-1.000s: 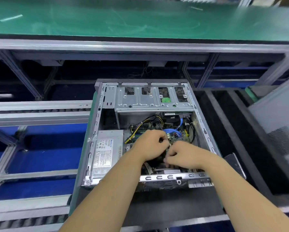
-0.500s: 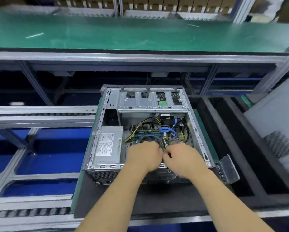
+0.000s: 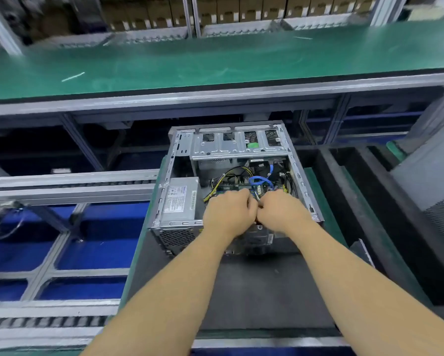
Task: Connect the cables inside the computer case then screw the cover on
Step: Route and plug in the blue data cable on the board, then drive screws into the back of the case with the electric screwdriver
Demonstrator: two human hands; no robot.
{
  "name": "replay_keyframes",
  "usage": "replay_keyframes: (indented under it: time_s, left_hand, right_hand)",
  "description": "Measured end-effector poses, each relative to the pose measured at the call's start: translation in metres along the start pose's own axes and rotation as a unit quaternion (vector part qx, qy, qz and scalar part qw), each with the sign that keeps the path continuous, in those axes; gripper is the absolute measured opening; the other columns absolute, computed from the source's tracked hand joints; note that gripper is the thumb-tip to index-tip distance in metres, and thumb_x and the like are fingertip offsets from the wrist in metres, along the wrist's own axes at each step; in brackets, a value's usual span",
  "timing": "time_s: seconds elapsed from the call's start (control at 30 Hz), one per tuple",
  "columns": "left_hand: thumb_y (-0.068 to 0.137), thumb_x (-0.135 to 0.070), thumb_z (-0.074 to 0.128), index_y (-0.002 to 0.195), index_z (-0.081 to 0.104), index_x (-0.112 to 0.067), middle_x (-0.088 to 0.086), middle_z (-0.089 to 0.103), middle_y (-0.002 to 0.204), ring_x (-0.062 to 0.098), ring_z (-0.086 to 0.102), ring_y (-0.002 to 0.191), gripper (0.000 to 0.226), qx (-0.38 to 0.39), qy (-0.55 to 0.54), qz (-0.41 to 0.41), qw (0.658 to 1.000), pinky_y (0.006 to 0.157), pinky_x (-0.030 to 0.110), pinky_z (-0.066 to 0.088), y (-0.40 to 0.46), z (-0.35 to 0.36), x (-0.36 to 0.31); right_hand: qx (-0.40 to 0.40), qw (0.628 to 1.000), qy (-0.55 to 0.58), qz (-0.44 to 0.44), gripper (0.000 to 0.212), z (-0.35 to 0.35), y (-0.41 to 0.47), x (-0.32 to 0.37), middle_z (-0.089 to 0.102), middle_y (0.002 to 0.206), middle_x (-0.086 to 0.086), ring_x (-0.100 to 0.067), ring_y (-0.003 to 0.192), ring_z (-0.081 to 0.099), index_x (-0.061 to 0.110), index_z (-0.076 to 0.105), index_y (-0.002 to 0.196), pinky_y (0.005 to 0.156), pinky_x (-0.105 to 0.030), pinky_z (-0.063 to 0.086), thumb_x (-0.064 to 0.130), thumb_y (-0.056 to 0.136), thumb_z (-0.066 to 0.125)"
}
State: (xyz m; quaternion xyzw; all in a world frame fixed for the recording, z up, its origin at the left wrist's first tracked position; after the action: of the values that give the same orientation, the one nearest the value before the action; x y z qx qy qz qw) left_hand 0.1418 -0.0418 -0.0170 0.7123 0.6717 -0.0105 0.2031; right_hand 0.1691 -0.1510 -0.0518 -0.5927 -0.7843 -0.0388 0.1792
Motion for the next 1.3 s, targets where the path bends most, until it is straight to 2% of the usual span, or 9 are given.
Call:
replay_keyframes:
  time_s: [0.13,0.37,0.5,0.63,0.83,0.97,1.07,1.17,1.3]
  left_hand:
    - [0.094,-0.046,0.030,0.066,0.048,-0.022,-0.005,0.056,0.067,0.021,0.052,0.061,0.042,0.077,-0.023,-0.045,0.996,0.055,0.030,0.036,0.013,0.020,0.013]
    - [0.096,-0.052,0.022,0.061,0.053,-0.019,-0.003,0.058,0.060,0.019,0.055,0.058,0.057,0.072,-0.002,-0.032,0.997,0.056,0.030,0.042,0.011,0.022,0.012]
    - [0.093,-0.054,0.025,0.060,0.054,-0.018,-0.002,0.059,0.061,0.020,0.057,0.059,0.057,0.104,-0.023,-0.051,0.993,0.056,0.029,0.044,0.016,0.031,0.017]
    - [0.091,-0.057,0.024,0.060,0.057,-0.019,-0.002,0.062,0.064,0.020,0.058,0.061,0.059,0.133,-0.027,-0.076,0.988,0.057,0.030,0.044,0.017,0.034,0.022]
    - [0.100,-0.040,0.024,0.069,0.050,-0.023,-0.006,0.058,0.068,0.025,0.058,0.066,0.044,0.039,0.053,-0.034,0.997,0.055,0.030,0.036,-0.001,0.015,0.009]
    - [0.101,-0.039,0.017,0.091,0.064,-0.021,-0.001,0.066,0.088,0.027,0.060,0.087,0.052,0.013,0.146,0.002,0.989,0.080,0.039,0.036,-0.030,0.009,0.002]
    - [0.101,-0.036,0.029,0.110,0.068,-0.017,0.000,0.066,0.107,0.026,0.058,0.103,0.044,-0.070,0.098,0.001,0.993,0.097,0.039,0.035,-0.057,-0.004,0.006]
    - [0.099,-0.030,0.035,0.139,0.054,-0.013,0.006,0.055,0.141,0.027,0.048,0.132,0.048,-0.103,0.078,-0.039,0.991,0.113,0.047,0.030,-0.098,-0.007,0.021]
    - [0.093,-0.027,0.047,0.141,0.050,-0.014,0.011,0.049,0.143,0.029,0.044,0.130,0.049,-0.136,0.065,-0.150,0.977,0.108,0.046,0.032,-0.172,-0.020,0.071]
  right_hand:
    - [-0.059,0.997,-0.039,-0.011,0.040,-0.007,0.004,0.002,0.058,0.061,0.000,-0.018,0.053,0.053,0.016,0.055,0.063,0.048,-0.027,0.038,0.039,0.091,0.039]
    - [-0.129,0.992,-0.018,-0.004,0.042,-0.008,-0.007,-0.002,0.054,0.063,0.007,-0.011,0.057,0.050,0.024,0.047,0.062,0.046,-0.025,0.035,0.040,0.098,0.033]
    - [-0.099,0.995,0.003,-0.023,0.043,-0.007,0.000,0.000,0.055,0.061,0.004,-0.015,0.056,0.054,0.023,0.047,0.058,0.048,-0.029,0.044,0.038,0.097,0.036]
    - [-0.066,0.997,0.033,-0.024,0.044,-0.006,0.006,-0.001,0.054,0.056,0.001,-0.017,0.051,0.051,0.018,0.049,0.056,0.046,-0.026,0.037,0.035,0.096,0.042]
    - [-0.093,0.994,-0.034,-0.037,0.049,-0.010,-0.006,0.010,0.058,0.063,0.002,-0.020,0.060,0.056,0.019,0.050,0.061,0.061,-0.035,0.049,0.036,0.104,0.032]
    - [-0.200,0.966,-0.156,-0.055,0.047,-0.014,-0.028,0.024,0.067,0.078,0.002,-0.025,0.079,0.062,0.022,0.063,0.079,0.086,-0.043,0.043,0.035,0.106,0.027]
    - [-0.297,0.948,-0.091,-0.071,0.039,-0.005,-0.056,0.035,0.070,0.109,-0.005,-0.029,0.101,0.063,0.018,0.067,0.112,0.100,-0.049,0.036,0.031,0.101,0.032]
    - [-0.305,0.947,-0.028,-0.098,0.054,0.014,-0.073,0.054,0.048,0.148,-0.017,-0.034,0.134,0.047,0.016,0.047,0.147,0.116,-0.056,0.021,0.028,0.095,0.040]
    - [-0.324,0.903,0.095,-0.266,0.035,0.033,-0.117,0.115,0.060,0.129,-0.023,-0.041,0.119,0.055,0.003,0.068,0.125,0.106,-0.056,0.039,0.022,0.096,0.059]
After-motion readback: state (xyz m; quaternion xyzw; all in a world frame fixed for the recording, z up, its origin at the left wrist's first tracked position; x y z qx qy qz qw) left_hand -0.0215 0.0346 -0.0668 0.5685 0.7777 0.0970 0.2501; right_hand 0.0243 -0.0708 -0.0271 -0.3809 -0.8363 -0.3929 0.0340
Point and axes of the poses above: each hand's wrist, its own y-axis towards the middle knuckle, its own z-axis out of the palm, x = y × z, the point moved 10 cm from there along y, towards the middle knuckle
